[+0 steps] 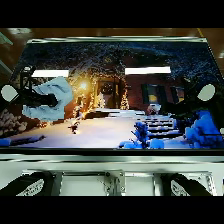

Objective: Fold the shirts.

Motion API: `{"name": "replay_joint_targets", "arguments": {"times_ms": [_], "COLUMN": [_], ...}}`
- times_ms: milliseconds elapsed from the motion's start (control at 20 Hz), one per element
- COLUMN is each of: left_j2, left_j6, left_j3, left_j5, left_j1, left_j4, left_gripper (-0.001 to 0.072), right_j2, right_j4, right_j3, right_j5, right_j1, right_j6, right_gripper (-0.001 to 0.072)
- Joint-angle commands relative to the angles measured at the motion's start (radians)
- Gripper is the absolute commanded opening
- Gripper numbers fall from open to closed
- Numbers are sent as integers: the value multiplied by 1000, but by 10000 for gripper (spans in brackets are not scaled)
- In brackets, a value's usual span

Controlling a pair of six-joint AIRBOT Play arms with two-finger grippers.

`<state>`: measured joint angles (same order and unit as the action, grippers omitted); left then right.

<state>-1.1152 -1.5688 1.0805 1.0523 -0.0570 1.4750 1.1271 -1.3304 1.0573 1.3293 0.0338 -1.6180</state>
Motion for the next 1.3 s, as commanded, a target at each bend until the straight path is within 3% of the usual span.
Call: {"name": "replay_joint_targets", "arguments": {"times_ms": [0,150,250,500,850,1000,1050,1100,1150,1250], "left_j2": [-3,-39,-110,-396,-663,-700,-705,-705,-705,-702], "left_j6": [2,-41,-52,12,74,72,72,73,73,73], "left_j3": [0,26,87,251,402,410,410,410,410,433], "left_j5": [-47,-47,-26,-2,5,6,11,16,23,95], "left_j1": [1,34,146,373,385,387,387,387,387,387], "left_j4": [-2,198,256,22,-213,-229,-229,-223,-224,-234], "left_gripper": [703,708,719,720,720,715,614,304,48,34], "right_j2": [-1,-1,-1,-1,-1,-1,-1,-1,-1,-1], "right_j4": [19,46,66,100,98,99,99,100,102,109], "right_j3": [0,0,0,0,0,0,0,0,0,0], "right_j5": [44,44,55,60,59,59,59,59,59,60], "right_j1": [0,0,0,0,0,0,0,0,0,0], "right_j6": [-1,-27,-68,-124,-158,-159,-159,-160,-161,-168], "right_gripper": [675,675,675,675,675,675,674,675,675,675]}}
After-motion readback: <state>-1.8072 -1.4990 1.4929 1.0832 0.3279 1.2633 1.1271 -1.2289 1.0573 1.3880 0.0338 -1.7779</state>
